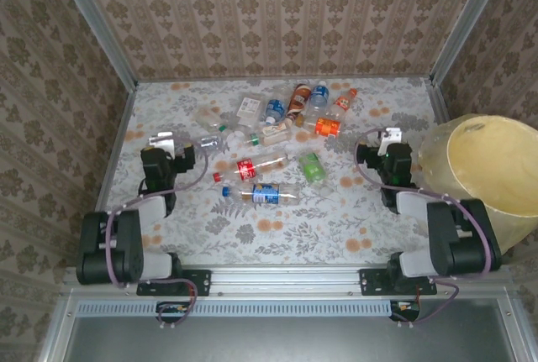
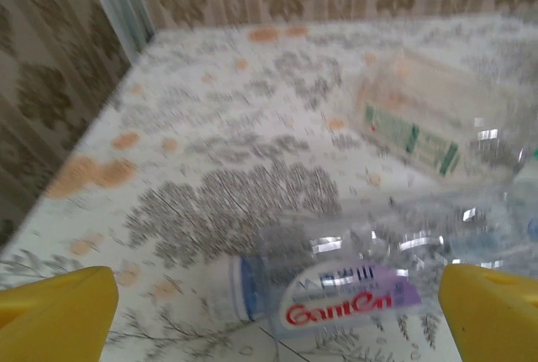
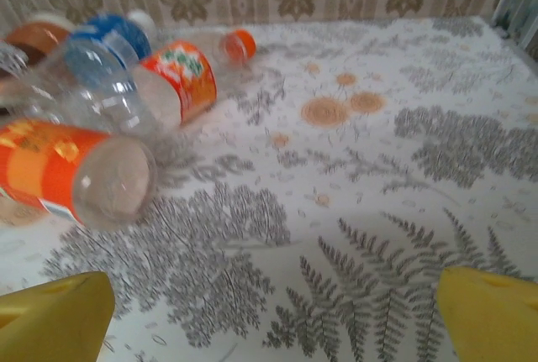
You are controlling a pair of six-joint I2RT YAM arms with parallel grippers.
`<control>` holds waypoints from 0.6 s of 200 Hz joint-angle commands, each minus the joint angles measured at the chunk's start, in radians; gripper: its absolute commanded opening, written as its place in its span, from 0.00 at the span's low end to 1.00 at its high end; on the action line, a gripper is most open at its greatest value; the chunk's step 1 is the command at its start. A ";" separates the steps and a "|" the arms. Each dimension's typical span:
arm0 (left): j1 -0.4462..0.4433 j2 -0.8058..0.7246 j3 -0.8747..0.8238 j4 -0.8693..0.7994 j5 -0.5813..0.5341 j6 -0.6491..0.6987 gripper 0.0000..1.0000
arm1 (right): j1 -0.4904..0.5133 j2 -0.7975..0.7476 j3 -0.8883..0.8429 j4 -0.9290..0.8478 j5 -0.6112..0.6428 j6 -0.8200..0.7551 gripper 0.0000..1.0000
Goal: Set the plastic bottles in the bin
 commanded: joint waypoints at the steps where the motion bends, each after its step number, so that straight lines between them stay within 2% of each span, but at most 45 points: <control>1: -0.007 -0.111 0.065 -0.242 -0.074 -0.112 1.00 | 0.006 -0.106 0.063 -0.164 -0.010 0.041 1.00; 17: -0.006 -0.165 0.136 -0.424 -0.140 -0.246 1.00 | 0.005 -0.142 0.069 -0.207 -0.053 0.073 1.00; 34: -0.005 -0.186 0.247 -0.700 -0.229 -0.492 1.00 | 0.006 -0.168 0.104 -0.308 -0.087 0.130 1.00; 58: -0.005 -0.151 0.389 -1.005 -0.232 -0.776 1.00 | 0.006 -0.181 0.159 -0.427 -0.186 0.210 1.00; 71: -0.005 -0.132 0.412 -1.058 -0.207 -0.899 1.00 | 0.005 -0.177 0.193 -0.483 -0.248 0.238 1.00; 101: -0.003 -0.077 0.410 -1.038 -0.128 -1.203 1.00 | 0.008 -0.143 0.298 -0.631 -0.350 0.275 1.00; 120: -0.001 -0.013 0.435 -1.042 -0.069 -1.345 1.00 | 0.008 -0.119 0.361 -0.714 -0.404 0.283 1.00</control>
